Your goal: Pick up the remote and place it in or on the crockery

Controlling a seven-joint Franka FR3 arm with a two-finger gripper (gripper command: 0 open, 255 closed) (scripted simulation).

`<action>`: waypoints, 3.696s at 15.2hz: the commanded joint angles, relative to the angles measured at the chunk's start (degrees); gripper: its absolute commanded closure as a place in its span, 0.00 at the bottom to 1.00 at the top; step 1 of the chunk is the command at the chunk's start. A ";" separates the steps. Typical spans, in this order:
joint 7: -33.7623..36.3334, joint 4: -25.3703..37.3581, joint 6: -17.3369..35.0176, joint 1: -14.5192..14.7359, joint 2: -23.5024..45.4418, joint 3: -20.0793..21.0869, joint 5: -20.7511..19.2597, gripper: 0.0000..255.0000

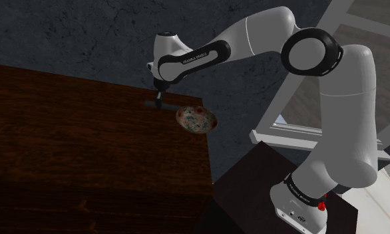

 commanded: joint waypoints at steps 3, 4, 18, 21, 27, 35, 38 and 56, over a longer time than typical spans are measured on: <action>-0.02 -0.19 0.15 -0.10 0.07 -0.10 -0.04 1.00; 0.05 -0.04 0.10 -0.03 0.17 -0.09 -0.06 1.00; -0.89 2.48 -6.87 -0.27 -4.33 0.40 0.82 1.00; -1.10 3.46 -8.73 -0.30 -5.21 0.50 1.01 1.00; -1.53 5.85 -12.58 -0.31 -6.69 0.66 1.35 1.00; -1.33 -11.73 -7.52 -1.24 -19.28 1.15 2.34 1.00; -1.36 -21.19 -4.60 -1.57 -25.89 1.34 3.02 1.00; -0.42 -43.78 8.68 -1.78 -35.26 1.56 3.38 1.00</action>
